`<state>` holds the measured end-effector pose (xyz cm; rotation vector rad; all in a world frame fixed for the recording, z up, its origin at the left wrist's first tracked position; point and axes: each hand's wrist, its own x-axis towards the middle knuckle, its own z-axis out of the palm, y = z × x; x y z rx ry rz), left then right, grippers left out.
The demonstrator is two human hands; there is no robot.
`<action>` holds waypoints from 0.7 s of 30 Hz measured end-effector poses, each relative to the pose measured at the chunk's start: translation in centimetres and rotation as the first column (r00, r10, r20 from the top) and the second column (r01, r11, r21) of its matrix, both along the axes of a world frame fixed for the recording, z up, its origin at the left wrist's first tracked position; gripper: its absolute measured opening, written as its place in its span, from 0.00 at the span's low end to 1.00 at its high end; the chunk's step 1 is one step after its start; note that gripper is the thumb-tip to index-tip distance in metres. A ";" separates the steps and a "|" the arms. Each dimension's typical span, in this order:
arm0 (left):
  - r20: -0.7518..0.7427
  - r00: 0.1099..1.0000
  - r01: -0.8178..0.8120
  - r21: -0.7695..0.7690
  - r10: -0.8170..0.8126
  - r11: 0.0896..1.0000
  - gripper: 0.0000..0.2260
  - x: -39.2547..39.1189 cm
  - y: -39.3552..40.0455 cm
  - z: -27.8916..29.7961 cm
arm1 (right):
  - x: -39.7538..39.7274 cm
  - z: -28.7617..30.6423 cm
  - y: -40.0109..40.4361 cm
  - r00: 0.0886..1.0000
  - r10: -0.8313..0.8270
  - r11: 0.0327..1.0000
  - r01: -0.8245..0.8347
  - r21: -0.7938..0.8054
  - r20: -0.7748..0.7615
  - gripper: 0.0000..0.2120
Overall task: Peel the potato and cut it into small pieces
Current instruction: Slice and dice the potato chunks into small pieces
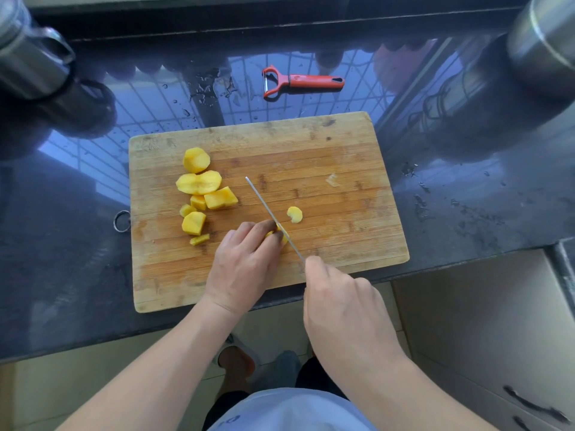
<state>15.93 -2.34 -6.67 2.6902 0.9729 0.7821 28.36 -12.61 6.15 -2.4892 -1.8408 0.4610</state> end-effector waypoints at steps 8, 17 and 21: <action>0.001 1.000 0.007 -0.022 -0.007 1.000 0.04 -0.2 0.0 -0.1 | 1.3 -2.1 3.5 0.995 0.018 1.000 -0.017 0.015 -0.103 0.05; -0.006 1.000 0.004 -0.027 -0.004 1.000 0.03 -0.2 -0.1 -0.1 | 2.0 -1.9 1.2 0.986 -0.026 0.989 0.049 0.138 -0.166 0.10; -0.006 1.000 0.010 -0.031 -0.011 0.999 0.02 -0.2 0.0 -0.2 | 0.8 -1.6 0.1 0.995 -0.012 0.993 0.023 0.118 -0.100 0.10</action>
